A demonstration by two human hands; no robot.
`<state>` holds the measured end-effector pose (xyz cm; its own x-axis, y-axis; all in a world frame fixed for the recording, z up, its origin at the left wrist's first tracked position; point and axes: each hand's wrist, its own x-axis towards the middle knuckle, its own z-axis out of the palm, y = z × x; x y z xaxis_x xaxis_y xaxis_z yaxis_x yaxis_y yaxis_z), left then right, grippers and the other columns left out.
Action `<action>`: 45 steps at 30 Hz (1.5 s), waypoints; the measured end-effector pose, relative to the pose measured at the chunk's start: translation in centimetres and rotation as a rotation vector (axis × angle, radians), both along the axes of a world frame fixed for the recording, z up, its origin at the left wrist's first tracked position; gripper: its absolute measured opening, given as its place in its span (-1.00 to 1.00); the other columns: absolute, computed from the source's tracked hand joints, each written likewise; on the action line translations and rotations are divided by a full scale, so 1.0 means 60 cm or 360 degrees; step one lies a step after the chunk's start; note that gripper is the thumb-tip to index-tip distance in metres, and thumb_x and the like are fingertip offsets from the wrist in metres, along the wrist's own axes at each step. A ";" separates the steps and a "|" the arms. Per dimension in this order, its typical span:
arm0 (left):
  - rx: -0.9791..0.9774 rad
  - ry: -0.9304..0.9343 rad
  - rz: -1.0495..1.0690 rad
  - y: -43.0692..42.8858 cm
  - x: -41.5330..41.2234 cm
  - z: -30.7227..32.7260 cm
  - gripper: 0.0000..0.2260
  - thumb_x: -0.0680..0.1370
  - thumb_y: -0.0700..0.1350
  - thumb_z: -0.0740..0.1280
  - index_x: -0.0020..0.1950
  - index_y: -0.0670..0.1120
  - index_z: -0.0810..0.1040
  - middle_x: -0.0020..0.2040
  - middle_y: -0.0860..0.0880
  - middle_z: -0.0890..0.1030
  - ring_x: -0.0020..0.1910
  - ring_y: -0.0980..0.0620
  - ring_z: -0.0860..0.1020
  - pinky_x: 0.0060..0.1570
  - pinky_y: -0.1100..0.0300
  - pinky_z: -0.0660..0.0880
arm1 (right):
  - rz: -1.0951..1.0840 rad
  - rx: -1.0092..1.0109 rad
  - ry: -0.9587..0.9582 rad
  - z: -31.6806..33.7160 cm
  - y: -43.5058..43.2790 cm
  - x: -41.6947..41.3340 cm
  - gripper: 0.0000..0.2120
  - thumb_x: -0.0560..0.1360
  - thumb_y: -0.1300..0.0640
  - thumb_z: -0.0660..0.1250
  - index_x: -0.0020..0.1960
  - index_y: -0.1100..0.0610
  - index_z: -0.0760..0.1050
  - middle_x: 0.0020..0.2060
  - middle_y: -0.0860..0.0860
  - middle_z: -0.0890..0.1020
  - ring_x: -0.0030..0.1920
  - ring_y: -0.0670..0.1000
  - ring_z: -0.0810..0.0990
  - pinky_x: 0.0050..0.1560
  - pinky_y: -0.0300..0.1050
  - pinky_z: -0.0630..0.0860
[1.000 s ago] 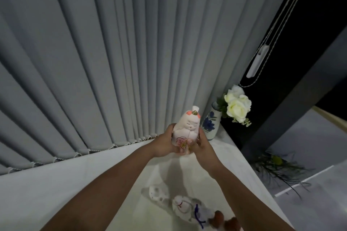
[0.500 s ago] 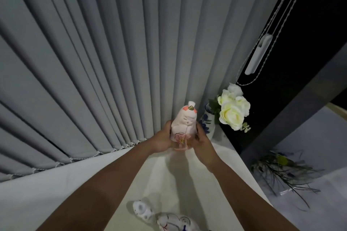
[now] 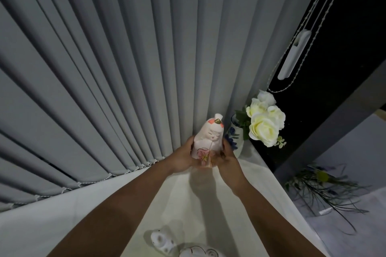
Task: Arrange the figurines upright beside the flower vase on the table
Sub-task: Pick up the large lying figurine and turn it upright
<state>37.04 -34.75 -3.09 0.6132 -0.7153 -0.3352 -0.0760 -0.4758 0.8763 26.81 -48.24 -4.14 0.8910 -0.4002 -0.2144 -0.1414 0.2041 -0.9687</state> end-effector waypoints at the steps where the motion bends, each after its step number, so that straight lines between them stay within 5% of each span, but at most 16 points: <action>1: 0.0001 0.0000 -0.0014 0.001 0.003 -0.002 -0.22 0.38 -0.23 0.51 0.46 0.04 0.16 0.23 0.07 0.49 0.13 0.16 0.49 -0.05 0.48 0.52 | -0.0016 -0.0092 0.0041 0.001 0.002 0.000 -0.40 0.57 0.43 0.15 0.51 0.03 0.13 0.33 0.03 0.42 0.30 0.05 0.47 0.13 -0.20 0.57; 4: 0.0073 -0.0078 0.0007 0.006 0.012 -0.009 -0.22 0.33 -0.04 0.55 0.44 0.17 0.22 0.30 0.10 0.52 0.29 0.06 0.48 0.30 0.11 0.47 | -0.0082 -0.0125 0.0062 0.001 0.010 -0.001 -0.38 0.55 0.38 0.22 0.50 -0.01 0.16 0.27 -0.02 0.48 0.27 0.05 0.51 0.27 0.10 0.50; 7: 0.0088 -0.0141 0.0084 0.012 0.011 -0.013 -0.30 0.35 -0.06 0.54 0.41 0.14 0.31 0.29 0.05 0.55 0.28 0.01 0.50 0.36 -0.03 0.42 | -0.0150 -0.0362 0.0136 0.004 0.021 -0.003 -0.48 0.56 0.25 0.26 0.43 -0.09 0.24 0.13 -0.14 0.53 0.08 -0.11 0.55 0.16 -0.05 0.51; 10: 0.0078 -0.0165 0.0153 0.010 0.007 -0.013 -0.32 0.36 -0.09 0.53 0.41 0.12 0.32 0.29 0.01 0.56 0.29 0.00 0.50 0.35 -0.03 0.43 | -0.0156 -0.0408 0.0102 0.003 0.021 -0.001 -0.49 0.57 0.28 0.24 0.34 -0.22 0.24 0.09 -0.19 0.53 0.06 -0.13 0.56 0.13 -0.10 0.52; 14: 0.0067 -0.0186 0.0176 0.005 0.003 -0.017 -0.28 0.35 -0.07 0.53 0.43 0.11 0.28 0.31 0.01 0.54 0.31 -0.01 0.48 0.37 -0.02 0.41 | -0.0157 -0.0080 -0.0159 0.001 0.012 0.009 -0.42 0.49 0.42 0.23 0.41 0.05 0.17 0.20 -0.10 0.44 0.16 -0.13 0.48 0.02 -0.30 0.59; 18: 0.0085 -0.0174 0.0163 0.004 0.004 -0.017 -0.27 0.37 -0.05 0.52 0.45 0.16 0.23 0.35 0.02 0.51 0.34 0.02 0.45 0.39 0.01 0.39 | -0.0152 -0.0248 0.0037 0.011 0.021 0.003 -0.49 0.58 0.34 0.18 0.44 -0.04 0.22 0.23 -0.05 0.49 0.15 -0.08 0.52 0.14 -0.12 0.52; 28: 0.0119 -0.0241 0.0200 0.005 -0.010 -0.022 -0.31 0.44 0.00 0.43 0.47 0.19 0.16 0.36 -0.02 0.52 0.35 -0.04 0.46 0.35 -0.03 0.42 | -0.0235 -0.0435 0.0178 0.011 0.032 0.001 -0.49 0.57 0.27 0.23 0.44 -0.07 0.23 0.16 -0.01 0.55 0.13 0.01 0.56 0.13 -0.05 0.50; 35: 0.0180 -0.0373 0.0391 -0.003 -0.082 -0.017 -0.49 0.55 -0.20 0.25 0.47 0.00 0.21 0.33 -0.09 0.51 0.22 -0.15 0.54 0.04 0.18 0.43 | -0.0067 -0.0617 0.0401 0.016 0.042 -0.039 -0.58 0.58 0.25 0.21 0.41 0.07 0.29 0.24 0.10 0.54 0.24 0.14 0.53 0.20 -0.03 0.47; 39: 0.0210 -0.0460 0.0342 0.016 -0.127 -0.006 -0.38 0.49 -0.20 0.27 0.50 0.01 0.12 0.42 -0.09 0.42 0.35 -0.17 0.44 0.29 -0.02 0.44 | -0.0021 -0.0753 0.0480 0.023 0.054 -0.090 -0.51 0.56 0.31 0.21 0.46 0.11 0.26 0.36 0.08 0.46 0.38 0.11 0.42 0.37 -0.07 0.34; 45: 0.0483 -0.0450 0.0017 0.044 -0.208 0.027 -0.48 0.56 -0.02 0.27 0.48 -0.07 0.21 0.47 -0.12 0.34 0.43 -0.10 0.34 0.40 0.08 0.29 | 0.0018 -0.0949 0.0642 0.045 0.060 -0.186 -0.56 0.56 0.28 0.20 0.44 0.16 0.32 0.44 0.08 0.39 0.43 0.06 0.35 0.43 -0.16 0.22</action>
<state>24.58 -32.09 -1.49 0.7183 -0.6029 -0.3472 -0.2869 -0.7113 0.6417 15.65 -44.67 -1.44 0.7933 -0.5429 -0.2757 -0.5108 -0.3470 -0.7865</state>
